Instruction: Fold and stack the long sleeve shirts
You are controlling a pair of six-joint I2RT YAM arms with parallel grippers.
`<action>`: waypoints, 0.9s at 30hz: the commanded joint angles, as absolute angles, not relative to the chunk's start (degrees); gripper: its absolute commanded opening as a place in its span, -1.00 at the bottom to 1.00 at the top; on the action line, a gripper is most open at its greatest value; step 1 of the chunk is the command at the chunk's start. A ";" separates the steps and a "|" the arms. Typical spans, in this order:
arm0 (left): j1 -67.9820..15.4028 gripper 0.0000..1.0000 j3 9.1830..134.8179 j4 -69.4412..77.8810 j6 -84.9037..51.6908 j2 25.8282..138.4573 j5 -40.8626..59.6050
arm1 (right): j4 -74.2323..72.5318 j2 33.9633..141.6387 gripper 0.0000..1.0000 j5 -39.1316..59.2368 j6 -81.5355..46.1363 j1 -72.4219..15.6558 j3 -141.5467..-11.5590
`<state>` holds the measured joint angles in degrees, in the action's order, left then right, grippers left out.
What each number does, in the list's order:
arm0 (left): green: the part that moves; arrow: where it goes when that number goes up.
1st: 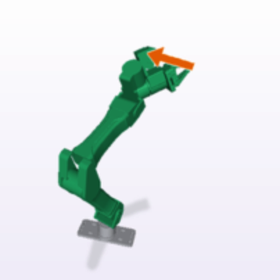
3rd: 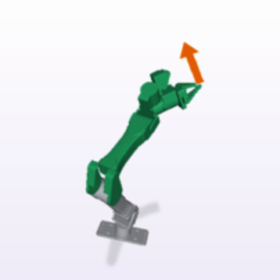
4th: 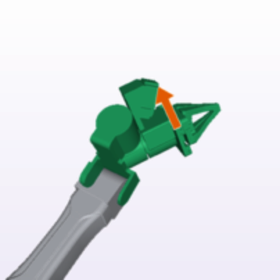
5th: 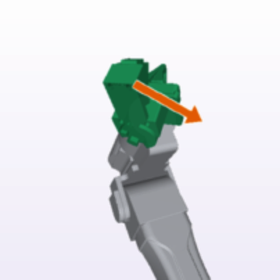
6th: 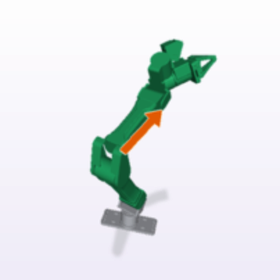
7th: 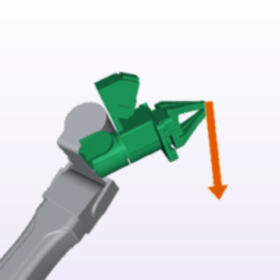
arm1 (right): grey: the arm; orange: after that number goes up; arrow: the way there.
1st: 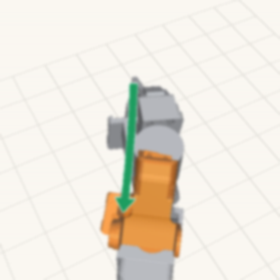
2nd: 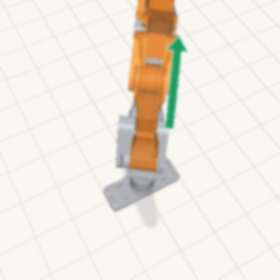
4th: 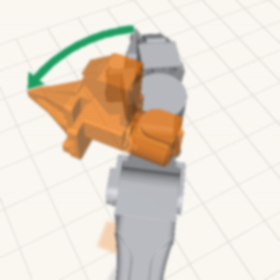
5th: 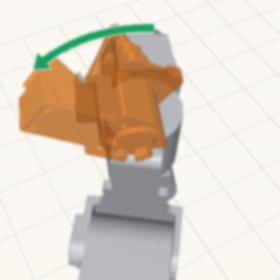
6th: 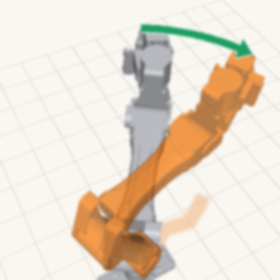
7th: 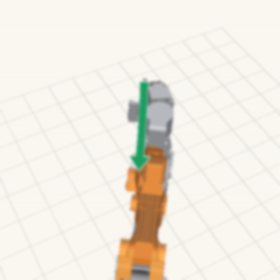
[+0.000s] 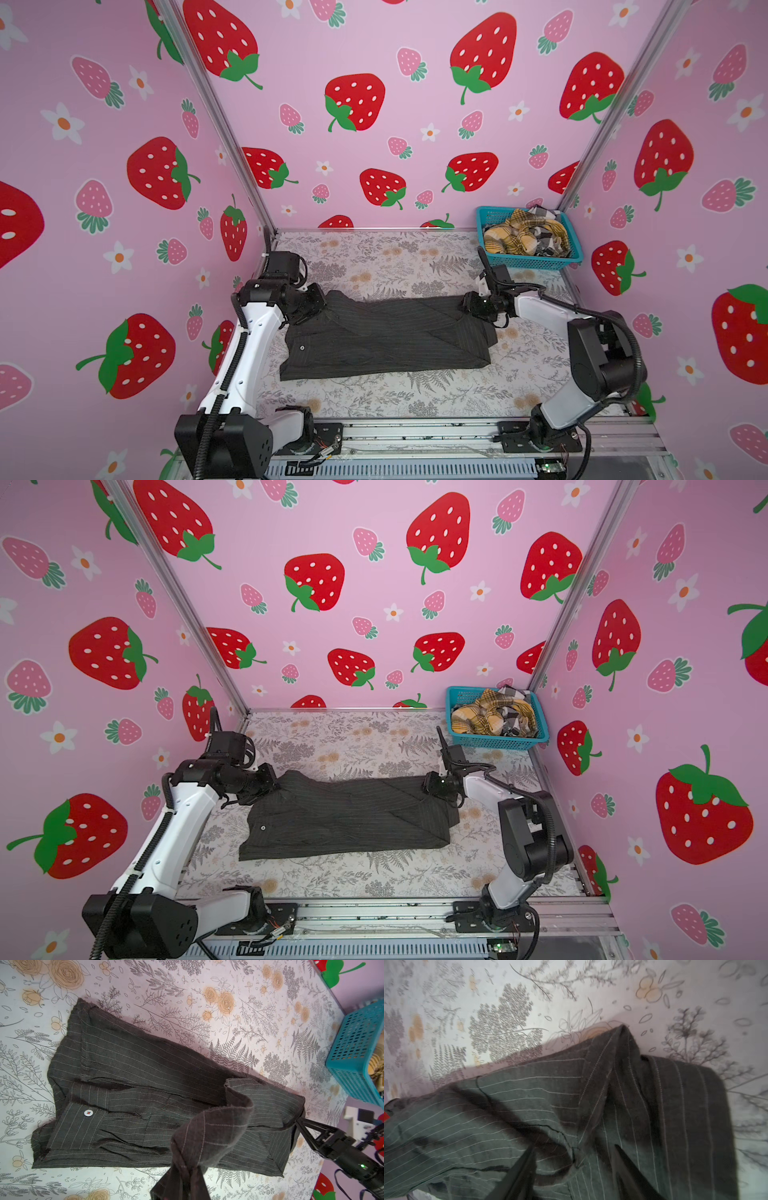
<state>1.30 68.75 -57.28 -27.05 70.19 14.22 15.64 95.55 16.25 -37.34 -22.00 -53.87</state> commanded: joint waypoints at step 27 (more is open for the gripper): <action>11.56 -1.00 73.86 -55.37 -22.14 93.88 9.39 | 10.19 97.70 -0.84 21.92 -33.25 -21.70 -51.50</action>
